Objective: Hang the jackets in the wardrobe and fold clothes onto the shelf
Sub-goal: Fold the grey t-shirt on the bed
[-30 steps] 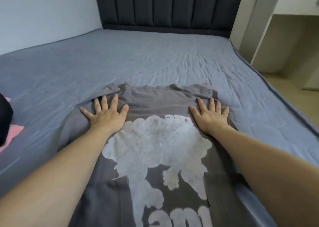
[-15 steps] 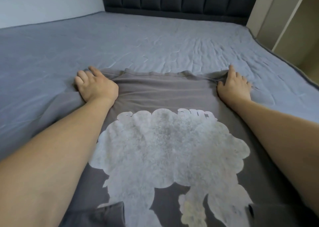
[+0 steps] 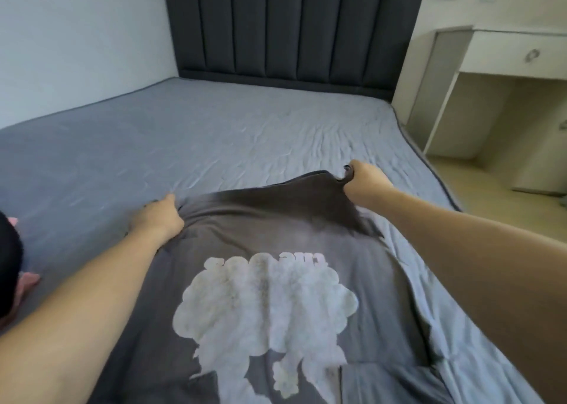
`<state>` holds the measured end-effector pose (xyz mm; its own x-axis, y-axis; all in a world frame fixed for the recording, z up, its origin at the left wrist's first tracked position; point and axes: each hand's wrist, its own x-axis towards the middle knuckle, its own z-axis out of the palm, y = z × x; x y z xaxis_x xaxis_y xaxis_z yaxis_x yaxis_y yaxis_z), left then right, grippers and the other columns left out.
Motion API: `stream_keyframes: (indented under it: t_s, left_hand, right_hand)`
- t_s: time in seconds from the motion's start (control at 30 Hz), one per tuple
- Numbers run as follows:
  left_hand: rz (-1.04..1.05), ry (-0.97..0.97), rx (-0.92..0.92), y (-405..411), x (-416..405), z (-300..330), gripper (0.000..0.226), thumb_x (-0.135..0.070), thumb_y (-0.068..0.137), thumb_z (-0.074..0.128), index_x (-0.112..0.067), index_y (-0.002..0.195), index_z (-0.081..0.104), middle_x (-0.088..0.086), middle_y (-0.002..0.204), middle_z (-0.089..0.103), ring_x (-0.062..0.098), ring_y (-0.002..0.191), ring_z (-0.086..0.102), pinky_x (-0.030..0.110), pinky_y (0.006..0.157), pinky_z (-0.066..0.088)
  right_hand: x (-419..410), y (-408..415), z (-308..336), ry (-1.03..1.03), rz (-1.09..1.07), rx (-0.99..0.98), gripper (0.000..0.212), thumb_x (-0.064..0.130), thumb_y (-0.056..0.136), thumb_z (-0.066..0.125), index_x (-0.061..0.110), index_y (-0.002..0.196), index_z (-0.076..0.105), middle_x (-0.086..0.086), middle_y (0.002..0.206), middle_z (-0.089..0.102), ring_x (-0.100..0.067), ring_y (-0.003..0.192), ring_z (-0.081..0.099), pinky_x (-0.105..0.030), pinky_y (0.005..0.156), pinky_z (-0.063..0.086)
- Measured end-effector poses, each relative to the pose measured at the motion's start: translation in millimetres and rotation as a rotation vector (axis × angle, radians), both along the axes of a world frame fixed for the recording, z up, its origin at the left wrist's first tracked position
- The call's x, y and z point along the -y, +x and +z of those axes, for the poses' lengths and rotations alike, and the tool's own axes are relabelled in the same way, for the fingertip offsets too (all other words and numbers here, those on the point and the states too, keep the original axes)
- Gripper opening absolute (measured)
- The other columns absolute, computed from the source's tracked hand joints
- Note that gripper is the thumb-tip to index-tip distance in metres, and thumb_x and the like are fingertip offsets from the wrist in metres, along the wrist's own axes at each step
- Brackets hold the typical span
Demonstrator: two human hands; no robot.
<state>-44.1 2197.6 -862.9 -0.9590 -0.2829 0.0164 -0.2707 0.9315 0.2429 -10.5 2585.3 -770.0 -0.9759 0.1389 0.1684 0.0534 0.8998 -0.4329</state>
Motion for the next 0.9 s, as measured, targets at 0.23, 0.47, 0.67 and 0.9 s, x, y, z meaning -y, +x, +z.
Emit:
stream_keyframes:
  t_s: [0.23,0.47,0.67,0.9]
  left_hand:
    - [-0.043,-0.271,-0.393,110.6,2.9,72.2,0.018,-0.027,0.09,0.053,-0.015,0.102,0.049,0.023,0.091,0.067,0.042,0.085,0.064,0.035,0.064,0.039]
    - [-0.144,-0.38,-0.431,291.2,-3.2,58.2,0.024,-0.008,0.071,0.073,-0.003,0.088,0.057,0.028,0.069,0.062,0.045,0.077,0.058,0.047,0.068,0.041]
    - [0.084,-0.14,-0.343,381.5,-9.1,35.3,0.018,-0.003,0.072,0.067,-0.003,0.09,0.069,0.029,0.089,0.064,0.046,0.091,0.055,0.049,0.074,0.045]
    - [0.105,-0.387,-0.395,459.2,-5.2,44.0,0.014,-0.012,0.067,0.078,-0.015,0.081,0.079,0.012,0.14,0.043,0.036,0.125,0.031,0.052,0.1,0.028]
  right_hand:
    - [-24.1,85.1,40.8,0.151,-0.028,0.162,0.007,0.006,0.079,0.053,0.012,0.08,0.05,-0.007,0.085,0.055,-0.023,0.071,0.051,-0.027,0.055,0.038]
    - [-46.3,238.0,18.3,0.624,-0.02,0.242,0.019,0.013,0.083,0.048,0.023,0.068,0.042,0.002,0.075,0.051,-0.019,0.062,0.049,-0.025,0.05,0.032]
    - [-63.8,349.6,-25.0,0.763,-0.043,0.36,0.012,0.02,0.092,0.043,0.023,0.087,0.053,0.008,0.08,0.054,-0.015,0.069,0.055,-0.027,0.053,0.032]
    - [-65.9,435.1,-51.3,0.748,-0.027,0.413,0.025,0.024,0.093,0.045,0.023,0.111,0.063,0.004,0.115,0.064,-0.019,0.106,0.063,-0.029,0.074,0.042]
